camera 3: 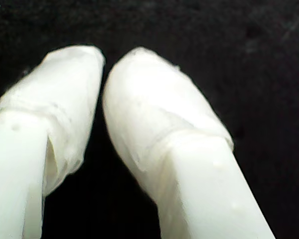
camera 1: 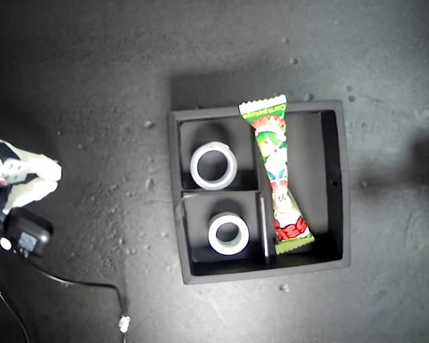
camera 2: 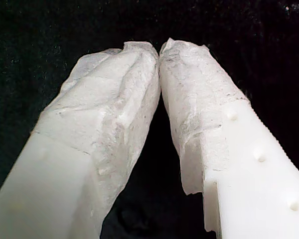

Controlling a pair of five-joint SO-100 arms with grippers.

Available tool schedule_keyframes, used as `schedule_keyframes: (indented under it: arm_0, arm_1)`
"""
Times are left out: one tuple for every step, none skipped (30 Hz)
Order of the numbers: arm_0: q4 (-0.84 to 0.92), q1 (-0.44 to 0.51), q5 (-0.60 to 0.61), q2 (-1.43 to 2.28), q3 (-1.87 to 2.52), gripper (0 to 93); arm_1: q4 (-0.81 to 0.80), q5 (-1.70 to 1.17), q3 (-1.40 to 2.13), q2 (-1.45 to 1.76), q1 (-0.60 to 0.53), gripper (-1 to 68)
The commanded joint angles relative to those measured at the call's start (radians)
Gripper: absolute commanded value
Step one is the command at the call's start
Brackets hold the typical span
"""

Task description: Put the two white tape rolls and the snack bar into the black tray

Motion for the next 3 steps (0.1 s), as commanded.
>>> schedule_keyframes:
  arm_0:
    - [0.021, 0.012, -0.028, 0.067, 0.064, 0.0]
    - [0.021, 0.018, -0.034, 0.067, 0.078, 0.0]
    - [0.023, 0.023, -0.041, 0.067, 0.094, 0.0]
  arm_1:
    - [-0.046, -0.026, 0.072, 0.026, 0.014, -0.5]
    - [-0.037, -0.057, 0.072, 0.025, 0.021, -0.5]
    - [-0.017, -0.067, 0.072, 0.028, 0.028, -0.5]
